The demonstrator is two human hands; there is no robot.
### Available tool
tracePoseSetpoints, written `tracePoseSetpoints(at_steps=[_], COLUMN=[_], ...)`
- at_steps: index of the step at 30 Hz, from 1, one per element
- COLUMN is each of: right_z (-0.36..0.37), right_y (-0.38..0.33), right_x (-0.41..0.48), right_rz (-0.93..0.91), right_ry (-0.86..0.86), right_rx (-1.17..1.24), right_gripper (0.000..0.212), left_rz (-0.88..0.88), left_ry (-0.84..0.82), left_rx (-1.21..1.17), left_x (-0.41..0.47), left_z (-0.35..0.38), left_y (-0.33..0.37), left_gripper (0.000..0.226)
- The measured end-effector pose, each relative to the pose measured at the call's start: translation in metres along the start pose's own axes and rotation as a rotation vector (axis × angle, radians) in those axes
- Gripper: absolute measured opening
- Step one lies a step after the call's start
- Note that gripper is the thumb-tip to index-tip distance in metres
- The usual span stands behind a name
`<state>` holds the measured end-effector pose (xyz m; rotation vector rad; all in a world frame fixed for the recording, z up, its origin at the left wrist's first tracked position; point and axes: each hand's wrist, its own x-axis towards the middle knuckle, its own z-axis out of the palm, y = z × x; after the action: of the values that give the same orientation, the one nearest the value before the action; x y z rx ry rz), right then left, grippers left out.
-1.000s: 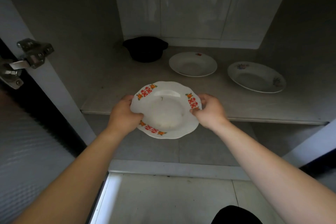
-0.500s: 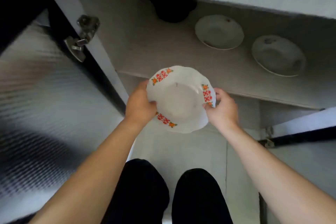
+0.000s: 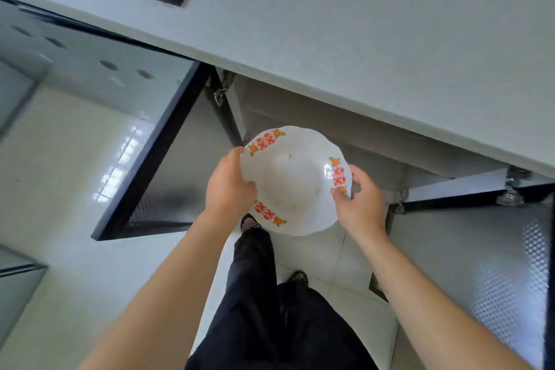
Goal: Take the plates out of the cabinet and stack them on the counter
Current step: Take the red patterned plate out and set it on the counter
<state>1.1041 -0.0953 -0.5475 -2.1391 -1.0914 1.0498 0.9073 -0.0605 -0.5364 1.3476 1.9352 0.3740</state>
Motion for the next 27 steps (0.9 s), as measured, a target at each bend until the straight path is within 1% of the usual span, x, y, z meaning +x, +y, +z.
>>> tracePoseSetpoints(at_steps=[6, 10, 14, 16, 18, 23, 27], right_z=[-0.070, -0.106, -0.133, -0.138, -0.140, -0.131, -0.105], right_y=[-0.049, -0.074, -0.092, -0.098, -0.103, -0.118, -0.139], right_x=[-0.052, -0.073, -0.091, -0.097, -0.104, -0.125, -0.143], right_rz=[-0.097, -0.179, -0.264, -0.283, -0.321, -0.399, -0.452], right_ry=[0.072, 0.101, 0.078, 0.068, 0.058, -0.011, -0.116], right_rx=[0.125, 0.192, 0.218, 0.205, 0.178, 0.148, 0.107], right_gripper=[0.046, 0.038, 0.038, 0.044, 0.045, 0.037, 0.037], left_rz=[0.058, 0.119, 0.154, 0.158, 0.148, 0.071, -0.009], left_ry=[0.028, 0.043, 0.067, 0.083, 0.099, 0.148, 0.208], left_rx=[-0.141, -0.248, -0.316, -0.334, -0.323, -0.326, -0.367], left_x=[-0.062, -0.096, -0.125, -0.139, -0.150, -0.170, -0.180], left_z=[-0.057, -0.090, -0.118, -0.128, -0.135, -0.153, -0.180], left_y=[0.058, 0.089, 0.105, 0.108, 0.107, 0.087, 0.056], left_gripper=[0.054, 0.057, 0.057, 0.054, 0.053, 0.052, 0.053])
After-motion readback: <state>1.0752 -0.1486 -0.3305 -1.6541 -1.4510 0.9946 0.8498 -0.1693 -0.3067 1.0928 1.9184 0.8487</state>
